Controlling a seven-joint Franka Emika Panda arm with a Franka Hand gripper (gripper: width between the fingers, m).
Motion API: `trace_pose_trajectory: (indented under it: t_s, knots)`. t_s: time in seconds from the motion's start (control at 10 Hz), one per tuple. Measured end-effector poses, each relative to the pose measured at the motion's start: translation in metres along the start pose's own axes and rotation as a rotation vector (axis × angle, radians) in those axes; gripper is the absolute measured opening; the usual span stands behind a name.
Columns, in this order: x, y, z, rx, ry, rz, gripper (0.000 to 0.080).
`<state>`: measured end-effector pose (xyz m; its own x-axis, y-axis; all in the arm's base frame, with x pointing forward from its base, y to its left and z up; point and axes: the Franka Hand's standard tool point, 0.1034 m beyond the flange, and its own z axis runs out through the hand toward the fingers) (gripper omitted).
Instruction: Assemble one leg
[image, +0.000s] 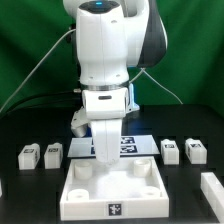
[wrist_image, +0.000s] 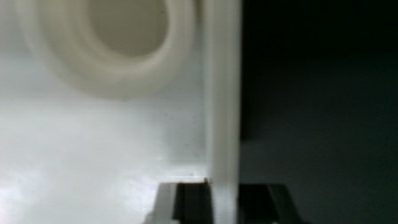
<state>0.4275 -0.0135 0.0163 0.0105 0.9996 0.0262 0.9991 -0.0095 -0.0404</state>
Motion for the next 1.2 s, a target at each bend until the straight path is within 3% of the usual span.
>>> trace_pose_trajectory:
  t_s: [0.7,0.9,1.2]
  knots:
    - [0.000,0.001,0.000,-0.001,0.000,-0.001,0.0054]
    - [0.011,0.018,-0.001,-0.028,0.009,-0.026,0.0054]
    - [0.044,0.043,-0.003,-0.056,0.032,-0.007,0.0054]
